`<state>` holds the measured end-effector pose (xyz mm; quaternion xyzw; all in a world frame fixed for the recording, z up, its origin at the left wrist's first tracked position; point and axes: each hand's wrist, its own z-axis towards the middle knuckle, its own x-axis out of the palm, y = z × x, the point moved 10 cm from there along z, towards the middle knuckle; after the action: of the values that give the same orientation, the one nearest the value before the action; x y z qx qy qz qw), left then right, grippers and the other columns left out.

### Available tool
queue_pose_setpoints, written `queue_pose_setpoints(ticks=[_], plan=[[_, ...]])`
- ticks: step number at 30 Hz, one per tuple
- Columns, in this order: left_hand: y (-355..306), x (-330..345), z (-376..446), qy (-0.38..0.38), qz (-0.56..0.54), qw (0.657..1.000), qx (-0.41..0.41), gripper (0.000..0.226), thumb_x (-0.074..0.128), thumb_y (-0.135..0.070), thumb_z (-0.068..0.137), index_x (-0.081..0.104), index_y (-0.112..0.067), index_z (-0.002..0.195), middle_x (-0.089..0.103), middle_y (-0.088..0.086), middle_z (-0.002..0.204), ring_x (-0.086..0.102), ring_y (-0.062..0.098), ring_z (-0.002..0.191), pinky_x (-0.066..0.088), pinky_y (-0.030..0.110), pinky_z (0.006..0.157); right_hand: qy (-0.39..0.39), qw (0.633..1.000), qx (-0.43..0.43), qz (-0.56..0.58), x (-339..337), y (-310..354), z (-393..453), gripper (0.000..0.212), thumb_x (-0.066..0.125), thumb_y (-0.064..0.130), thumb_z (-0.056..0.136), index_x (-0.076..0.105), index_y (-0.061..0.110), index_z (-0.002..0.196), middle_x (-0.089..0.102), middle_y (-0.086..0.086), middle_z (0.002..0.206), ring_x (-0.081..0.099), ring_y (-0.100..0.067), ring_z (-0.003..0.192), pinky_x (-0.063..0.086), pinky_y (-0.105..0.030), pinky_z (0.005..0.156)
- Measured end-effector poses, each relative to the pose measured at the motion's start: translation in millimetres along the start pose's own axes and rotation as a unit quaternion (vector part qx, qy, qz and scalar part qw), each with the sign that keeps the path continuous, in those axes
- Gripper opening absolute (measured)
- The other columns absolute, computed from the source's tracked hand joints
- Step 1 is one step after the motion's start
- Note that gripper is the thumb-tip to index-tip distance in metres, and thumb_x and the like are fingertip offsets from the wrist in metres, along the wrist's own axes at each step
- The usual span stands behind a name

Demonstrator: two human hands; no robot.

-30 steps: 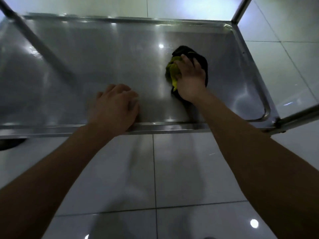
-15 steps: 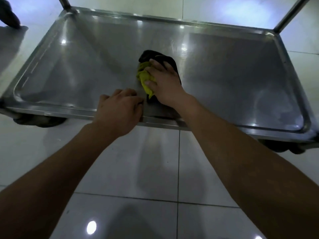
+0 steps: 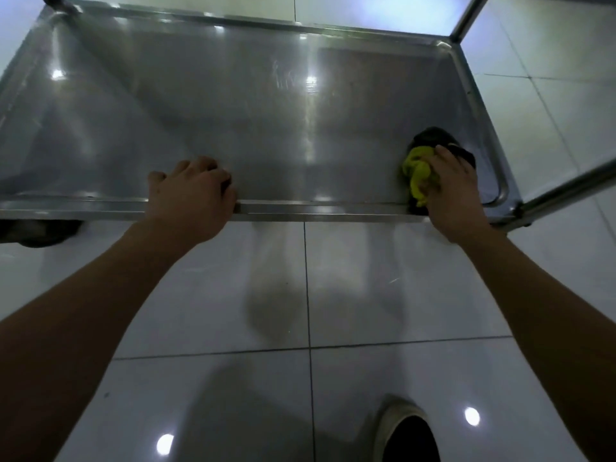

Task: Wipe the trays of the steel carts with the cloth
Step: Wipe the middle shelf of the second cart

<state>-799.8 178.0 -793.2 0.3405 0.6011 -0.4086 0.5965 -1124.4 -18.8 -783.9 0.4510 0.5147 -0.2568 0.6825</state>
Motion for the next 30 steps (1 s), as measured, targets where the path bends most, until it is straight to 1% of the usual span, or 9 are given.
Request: queue_pose_setpoints(ticks=[2, 4, 6, 9, 11, 14, 20, 27, 30], plan=[[-3.5, 2.5, -1.7, 0.013, 0.006, 1.0, -0.003, 0.039, 0.044, -0.046, 0.098, 0.067, -0.019, 0.114, 0.057, 0.006, 0.129, 0.054, 0.034, 0.118, 0.039, 0.053, 0.092, -0.008, 1.0, 0.015, 0.008, -8.9, -11.4, -4.9, 0.05, 0.043, 0.013, 0.091, 0.053, 0.001, 0.138, 0.042, -0.022, 0.151, 0.032, -0.038, 0.145, 0.017, -0.044, 0.121], [-8.6, 6.5, -6.0, 0.031, 0.018, 0.999, 0.0, 0.042, 0.04, -0.047, 0.098, 0.062, -0.017, 0.117, 0.055, 0.009, 0.13, 0.05, 0.033, 0.122, 0.039, 0.054, 0.093, -0.002, 0.999, 0.03, -0.009, -6.1, -13.3, -2.9, 0.041, 0.048, 0.009, 0.098, 0.052, 0.004, 0.139, 0.04, -0.019, 0.154, 0.027, -0.031, 0.148, 0.014, -0.041, 0.122], [-11.6, 7.7, -13.3, 0.033, 0.004, 0.999, 0.001, 0.042, 0.04, -0.046, 0.099, 0.058, -0.016, 0.123, 0.052, 0.009, 0.133, 0.047, 0.034, 0.127, 0.038, 0.054, 0.095, -0.004, 0.999, 0.044, -0.017, 0.6, -7.2, -1.1, 0.042, 0.048, 0.011, 0.101, 0.05, 0.006, 0.142, 0.037, -0.015, 0.157, 0.023, -0.029, 0.149, 0.012, -0.039, 0.122], [-13.7, 2.9, -26.0, 0.01, -0.012, 1.0, 0.02, 0.037, 0.044, -0.045, 0.099, 0.061, -0.019, 0.12, 0.055, 0.006, 0.132, 0.049, 0.033, 0.123, 0.038, 0.053, 0.096, 0.007, 0.998, 0.061, -0.021, 16.8, 19.1, -4.6, 0.046, 0.046, 0.018, 0.102, 0.043, 0.016, 0.148, 0.026, -0.006, 0.163, 0.019, -0.034, 0.149, 0.017, -0.047, 0.121], [-12.0, -0.9, -33.2, 0.003, -0.018, 0.999, 0.031, 0.034, 0.047, -0.044, 0.098, 0.063, -0.021, 0.118, 0.057, 0.004, 0.13, 0.051, 0.032, 0.12, 0.037, 0.053, 0.097, 0.033, 0.998, 0.037, -0.034, 34.3, 50.4, -5.2, 0.045, 0.042, 0.023, 0.103, 0.042, 0.022, 0.148, 0.022, -0.001, 0.165, 0.017, -0.03, 0.15, 0.018, -0.049, 0.12], [-6.8, -3.4, -42.6, 0.01, -0.02, 0.999, 0.044, 0.033, 0.049, -0.041, 0.097, 0.064, -0.022, 0.119, 0.057, 0.002, 0.131, 0.051, 0.03, 0.121, 0.036, 0.051, 0.099, 0.064, 0.997, -0.017, -0.031, 59.0, 110.9, -5.3, 0.044, 0.037, 0.027, 0.105, 0.04, 0.024, 0.149, 0.018, 0.002, 0.166, 0.013, -0.028, 0.152, 0.017, -0.05, 0.12], [-2.2, -2.8, -55.7, 0.027, -0.018, 0.998, 0.061, 0.04, 0.048, -0.042, 0.098, 0.057, -0.024, 0.133, 0.052, 0.001, 0.141, 0.046, 0.029, 0.129, 0.035, 0.047, 0.102, 0.104, 0.988, -0.113, -0.003, 104.5, 218.8, -17.8, 0.045, 0.041, 0.026, 0.105, 0.039, 0.029, 0.15, 0.016, 0.006, 0.166, 0.008, -0.03, 0.151, 0.018, -0.058, 0.118], [-12.2, -12.8, -52.9, 0.014, -0.041, 0.996, 0.077, 0.041, 0.055, -0.036, 0.095, 0.058, -0.021, 0.133, 0.059, 0.005, 0.133, 0.052, 0.033, 0.123, 0.037, 0.052, 0.099, 0.095, 0.979, -0.179, -0.016, 102.8, 220.0, -29.0, 0.048, 0.043, 0.035, 0.105, 0.036, 0.029, 0.152, 0.021, 0.005, 0.164, 0.016, -0.032, 0.148, 0.028, -0.056, 0.111], [-27.5, -20.5, -47.4, 0.011, -0.051, 0.994, 0.093, 0.038, 0.059, -0.032, 0.091, 0.062, -0.02, 0.127, 0.063, 0.006, 0.127, 0.056, 0.036, 0.114, 0.04, 0.049, 0.092, 0.094, 0.968, -0.228, -0.051, 97.2, 214.0, -42.5, 0.05, 0.048, 0.03, 0.103, 0.037, 0.025, 0.152, 0.027, 0.0, 0.162, 0.027, -0.037, 0.142, 0.037, -0.054, 0.104]])
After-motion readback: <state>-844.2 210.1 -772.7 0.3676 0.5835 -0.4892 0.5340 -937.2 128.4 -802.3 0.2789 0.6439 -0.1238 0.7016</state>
